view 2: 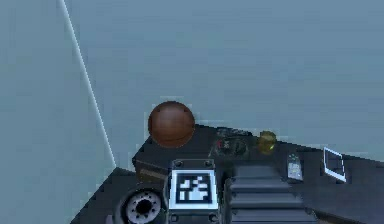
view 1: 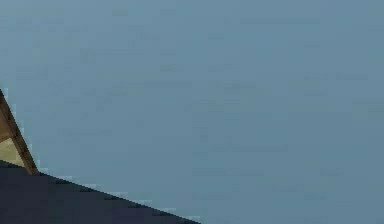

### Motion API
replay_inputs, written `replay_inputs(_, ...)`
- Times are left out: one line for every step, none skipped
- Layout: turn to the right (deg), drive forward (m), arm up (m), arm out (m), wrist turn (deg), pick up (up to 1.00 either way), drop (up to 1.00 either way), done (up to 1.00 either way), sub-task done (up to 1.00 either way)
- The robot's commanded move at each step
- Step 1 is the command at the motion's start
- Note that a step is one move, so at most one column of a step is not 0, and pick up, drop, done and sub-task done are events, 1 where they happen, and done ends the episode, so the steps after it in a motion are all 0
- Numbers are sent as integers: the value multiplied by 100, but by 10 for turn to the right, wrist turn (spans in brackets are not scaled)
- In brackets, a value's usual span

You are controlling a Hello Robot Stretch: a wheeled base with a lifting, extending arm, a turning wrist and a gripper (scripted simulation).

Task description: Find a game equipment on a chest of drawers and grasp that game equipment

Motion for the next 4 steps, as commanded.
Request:
replay_inputs(0,0,0,42,0,0,0,0,0)
replay_inputs(0,0,0,0,450,0,0,0,0)
replay_inputs(0,0,0,0,450,0,0,0,0)
replay_inputs(0,0,0,0,450,0,0,0,0)
